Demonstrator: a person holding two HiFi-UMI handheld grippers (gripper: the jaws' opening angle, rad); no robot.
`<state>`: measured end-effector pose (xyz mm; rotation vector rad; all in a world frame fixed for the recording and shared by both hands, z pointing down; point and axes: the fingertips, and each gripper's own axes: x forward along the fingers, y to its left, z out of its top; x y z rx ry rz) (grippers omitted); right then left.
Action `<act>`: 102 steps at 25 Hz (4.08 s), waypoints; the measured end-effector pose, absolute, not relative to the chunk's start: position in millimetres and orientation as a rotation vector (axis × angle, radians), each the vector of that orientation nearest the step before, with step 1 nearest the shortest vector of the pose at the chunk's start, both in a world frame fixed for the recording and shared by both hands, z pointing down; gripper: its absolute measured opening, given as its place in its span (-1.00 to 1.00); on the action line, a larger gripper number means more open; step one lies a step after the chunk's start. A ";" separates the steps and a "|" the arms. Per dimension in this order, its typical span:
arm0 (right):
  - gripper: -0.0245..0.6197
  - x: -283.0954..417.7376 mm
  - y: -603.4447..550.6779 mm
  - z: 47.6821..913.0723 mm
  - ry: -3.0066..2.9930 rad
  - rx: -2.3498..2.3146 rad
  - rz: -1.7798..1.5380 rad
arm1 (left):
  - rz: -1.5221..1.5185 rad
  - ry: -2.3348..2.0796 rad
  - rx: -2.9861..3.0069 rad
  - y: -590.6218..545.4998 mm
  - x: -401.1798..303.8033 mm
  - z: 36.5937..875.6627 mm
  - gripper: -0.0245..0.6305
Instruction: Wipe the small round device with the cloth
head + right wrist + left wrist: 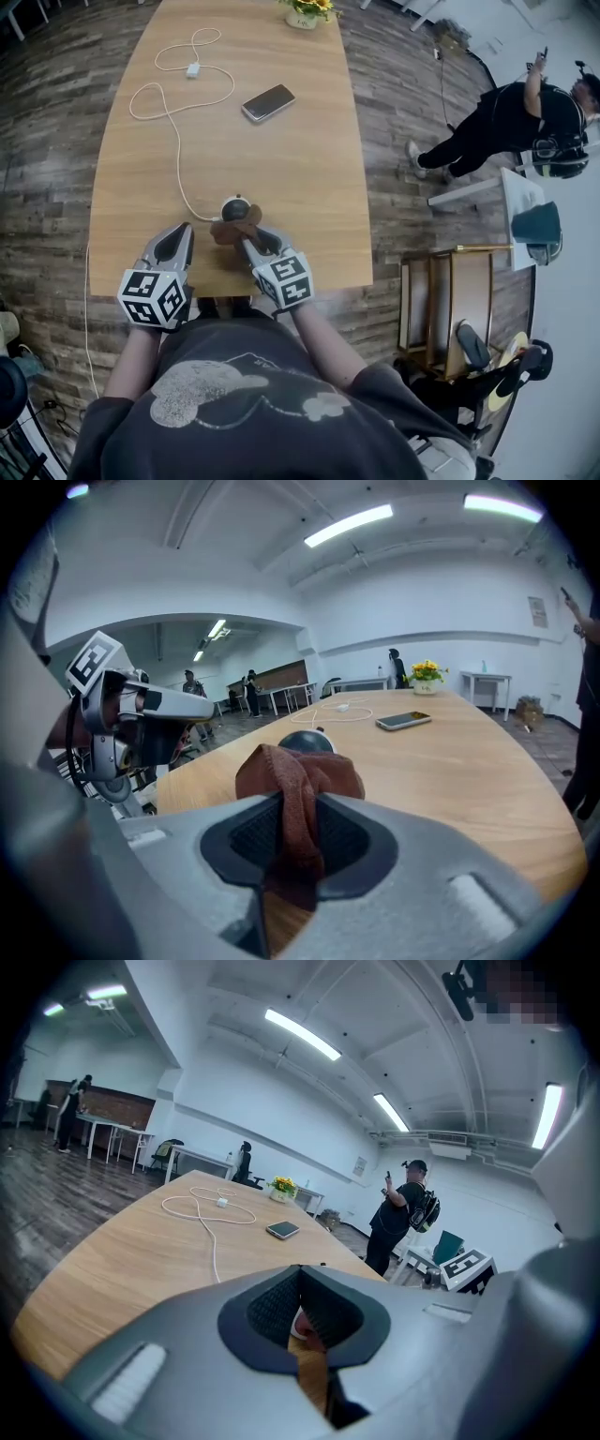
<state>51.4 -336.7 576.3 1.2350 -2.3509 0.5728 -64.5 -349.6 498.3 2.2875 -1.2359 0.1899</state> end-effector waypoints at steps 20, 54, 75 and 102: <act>-0.68 68.9 -312.6 596.4 -2.176 1.337 0.671 | 0.207 -1.154 2.298 -353.9 -71.0 515.8 -0.87; -0.68 91.4 -377.3 595.8 -2.199 1.276 0.674 | 0.195 -1.317 2.243 -374.6 -68.8 508.5 -0.87; -0.68 96.7 -421.0 485.7 -2.469 1.292 0.464 | 0.138 -1.412 2.195 -385.0 -77.6 504.1 -0.87; -0.68 59.6 -452.6 577.0 -2.347 0.861 0.551 | 0.116 -1.495 2.095 -387.7 -102.2 515.2 -0.87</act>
